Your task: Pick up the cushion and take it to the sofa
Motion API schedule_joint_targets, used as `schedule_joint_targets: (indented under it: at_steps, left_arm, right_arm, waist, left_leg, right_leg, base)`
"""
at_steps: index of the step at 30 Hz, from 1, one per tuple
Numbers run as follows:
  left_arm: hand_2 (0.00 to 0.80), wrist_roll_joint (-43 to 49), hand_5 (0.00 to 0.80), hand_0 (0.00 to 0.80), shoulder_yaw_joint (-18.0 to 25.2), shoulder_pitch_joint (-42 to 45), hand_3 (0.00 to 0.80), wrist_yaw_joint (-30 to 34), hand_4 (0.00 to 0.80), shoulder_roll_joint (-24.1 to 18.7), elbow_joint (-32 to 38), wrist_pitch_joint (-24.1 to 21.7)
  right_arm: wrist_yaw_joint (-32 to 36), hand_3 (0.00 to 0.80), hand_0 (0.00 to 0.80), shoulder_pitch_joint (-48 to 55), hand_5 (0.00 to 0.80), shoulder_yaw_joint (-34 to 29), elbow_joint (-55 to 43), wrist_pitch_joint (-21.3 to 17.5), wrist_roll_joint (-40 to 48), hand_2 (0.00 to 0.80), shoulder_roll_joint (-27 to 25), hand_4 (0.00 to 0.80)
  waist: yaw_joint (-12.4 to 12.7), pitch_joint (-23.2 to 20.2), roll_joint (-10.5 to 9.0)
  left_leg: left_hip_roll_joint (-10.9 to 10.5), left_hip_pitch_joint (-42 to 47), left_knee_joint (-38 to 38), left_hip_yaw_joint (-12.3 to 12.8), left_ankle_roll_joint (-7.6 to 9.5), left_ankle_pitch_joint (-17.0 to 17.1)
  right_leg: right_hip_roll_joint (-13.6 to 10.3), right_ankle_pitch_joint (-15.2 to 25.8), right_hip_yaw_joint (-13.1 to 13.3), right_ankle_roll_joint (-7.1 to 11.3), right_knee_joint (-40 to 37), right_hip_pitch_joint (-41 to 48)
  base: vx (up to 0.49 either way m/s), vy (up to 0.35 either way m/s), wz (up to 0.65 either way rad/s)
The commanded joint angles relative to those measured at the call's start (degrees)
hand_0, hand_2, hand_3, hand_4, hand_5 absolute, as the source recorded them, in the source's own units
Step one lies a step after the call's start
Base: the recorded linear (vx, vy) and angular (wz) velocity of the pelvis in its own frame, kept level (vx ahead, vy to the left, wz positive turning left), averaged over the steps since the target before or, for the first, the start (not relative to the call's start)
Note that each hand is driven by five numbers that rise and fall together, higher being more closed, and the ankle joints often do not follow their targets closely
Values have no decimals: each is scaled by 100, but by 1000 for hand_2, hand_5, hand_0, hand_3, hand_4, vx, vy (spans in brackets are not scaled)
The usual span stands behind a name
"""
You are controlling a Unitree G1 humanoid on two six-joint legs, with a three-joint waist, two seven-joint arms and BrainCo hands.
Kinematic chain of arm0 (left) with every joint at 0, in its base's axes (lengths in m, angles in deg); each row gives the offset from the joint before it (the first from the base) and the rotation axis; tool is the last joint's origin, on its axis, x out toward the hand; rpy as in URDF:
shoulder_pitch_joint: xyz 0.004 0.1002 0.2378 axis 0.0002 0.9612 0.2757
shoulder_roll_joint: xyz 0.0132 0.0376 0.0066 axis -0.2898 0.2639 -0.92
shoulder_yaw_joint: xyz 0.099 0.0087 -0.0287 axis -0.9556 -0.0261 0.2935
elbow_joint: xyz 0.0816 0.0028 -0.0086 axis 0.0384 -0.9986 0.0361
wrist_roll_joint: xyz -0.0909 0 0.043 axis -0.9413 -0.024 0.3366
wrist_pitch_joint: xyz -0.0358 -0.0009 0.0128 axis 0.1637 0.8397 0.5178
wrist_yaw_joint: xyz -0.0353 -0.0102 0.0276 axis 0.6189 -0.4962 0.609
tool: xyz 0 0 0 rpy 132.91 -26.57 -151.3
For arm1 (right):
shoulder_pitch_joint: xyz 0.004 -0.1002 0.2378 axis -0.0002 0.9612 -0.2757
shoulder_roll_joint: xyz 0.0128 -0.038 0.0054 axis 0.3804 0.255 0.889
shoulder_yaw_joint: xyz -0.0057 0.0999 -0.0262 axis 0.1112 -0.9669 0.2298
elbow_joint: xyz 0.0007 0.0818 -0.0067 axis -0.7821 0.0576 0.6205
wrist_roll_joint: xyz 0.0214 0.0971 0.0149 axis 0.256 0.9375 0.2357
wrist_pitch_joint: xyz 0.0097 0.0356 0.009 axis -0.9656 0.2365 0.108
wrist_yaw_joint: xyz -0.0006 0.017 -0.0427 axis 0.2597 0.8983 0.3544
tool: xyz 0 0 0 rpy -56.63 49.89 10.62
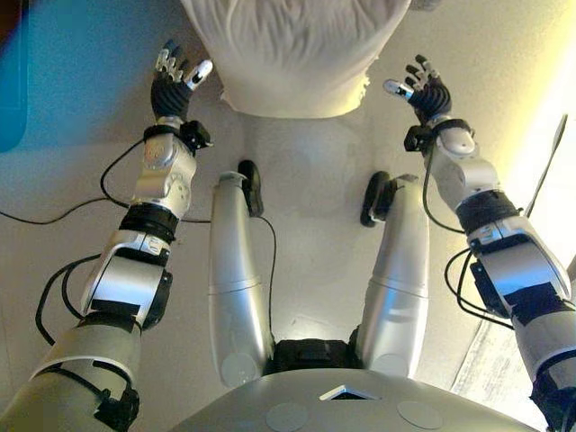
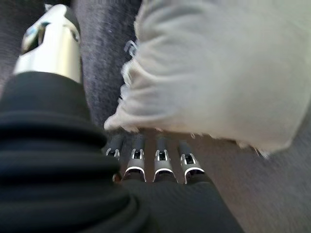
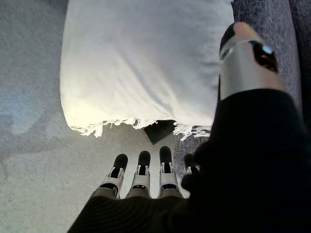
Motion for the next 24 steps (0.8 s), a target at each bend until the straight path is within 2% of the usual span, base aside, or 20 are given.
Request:
schedule_joint_targets:
  at_steps: [1,4,8,10,12,14,16,17,20,22,24]
  left_arm:
    - [0,-409,0,0,-27,-377,0,208,0,23,-176,-324]
    - [0,-435,0,0,-33,-268,0,225,0,136,10,-565]
    - [0,-339,0,0,85,391,0,184,0,464,456,-1017]
    - [0,-199,0,0,197,1109,0,266,0,790,810,-1355]
    - [0,-121,0,0,317,1897,0,370,0,992,1257,-1492]
    - [0,-312,0,0,525,2645,0,708,0,1000,1549,-1387]
    - [0,-428,0,0,614,3133,0,906,0,960,1682,-1266]
    - [0,-592,0,0,701,3485,0,1099,0,933,1784,-1114]
    - [0,-664,0,0,900,4113,0,1504,0,892,1815,-808]
    - [0,-636,0,0,856,4236,0,1691,0,930,1753,-594]
    - [0,-726,0,0,841,4252,0,1784,0,1000,1680,-486]
  right_arm:
    - [25,0,0,-394,0,108,91,-203,175,0,6,0]
    - [-121,0,0,-211,0,74,-127,-308,218,0,94,0]
    - [-546,0,0,562,0,-76,-718,-717,310,0,359,0]
    - [-813,0,0,1384,0,-245,-1270,-1109,-40,0,638,0]
    - [-732,0,0,2292,0,-471,-1831,-1391,-178,0,815,0]
    - [-385,0,0,3244,0,-773,-2228,-1568,-172,0,884,0]
    - [-174,0,0,3802,0,-928,-2406,-1557,-14,0,910,0]
    - [17,0,0,4192,0,-1063,-2499,-1513,123,0,931,0]
    - [506,0,0,4877,0,-1310,-2516,-1288,403,0,1122,0]
    - [845,0,0,5179,0,-1424,-2325,-1208,741,0,1302,0]
    - [931,0,0,5242,0,-1411,-2218,-1242,836,0,1418,0]
  waist:
    - [-75,-39,211]
    - [-64,-39,194]
    - [-47,-39,144]
    - [-48,-39,108]
    - [-54,-39,63]
    - [-18,-100,-11]
    - [26,-249,-75]
    - [62,-429,-137]
    - [98,-815,-310]
    - [66,-1031,-419]
    - [93,-1149,-440]
  left_leg:
    - [173,159,-343,429,170,-102]
    - [159,315,-531,449,160,-98]
    - [129,786,-1046,443,86,-31]
    - [109,1283,-1582,441,23,97]
    - [103,1906,-2230,479,-12,277]
    - [47,2611,-2883,549,-1,494]
    - [-28,3066,-3309,570,10,648]
    - [-106,3449,-3804,611,77,944]
    - [-252,4343,-4402,626,152,1024]
    - [-176,4952,-4705,998,171,1064]
    - [-192,5308,-4941,951,197,1096]
  right_leg:
    - [-71,740,62,-244,-781,173]
    - [-63,781,15,-241,-949,315]
    - [34,877,-80,-183,-1359,767]
    - [107,984,-144,-102,-1801,1268]
    - [127,1128,-233,-19,-2410,1894]
    - [44,1341,-413,66,-3042,2565]
    - [-34,1501,-575,105,-3471,3035]
    - [-97,1797,-739,99,-4011,3439]
    - [-214,1932,-1053,144,-4850,4440]
    - [-378,1999,-1380,136,-5285,5218]
    - [-393,2027,-1432,135,-5462,5553]
  base:
    - [39,6,0]
    - [39,-31,4]
    - [50,-66,4]
    - [68,-62,4]
    - [85,-70,8]
    - [142,-88,10]
    - [158,-89,12]
    - [222,-102,12]
    - [281,-96,14]
    - [233,-96,13]
    - [144,-10,41]
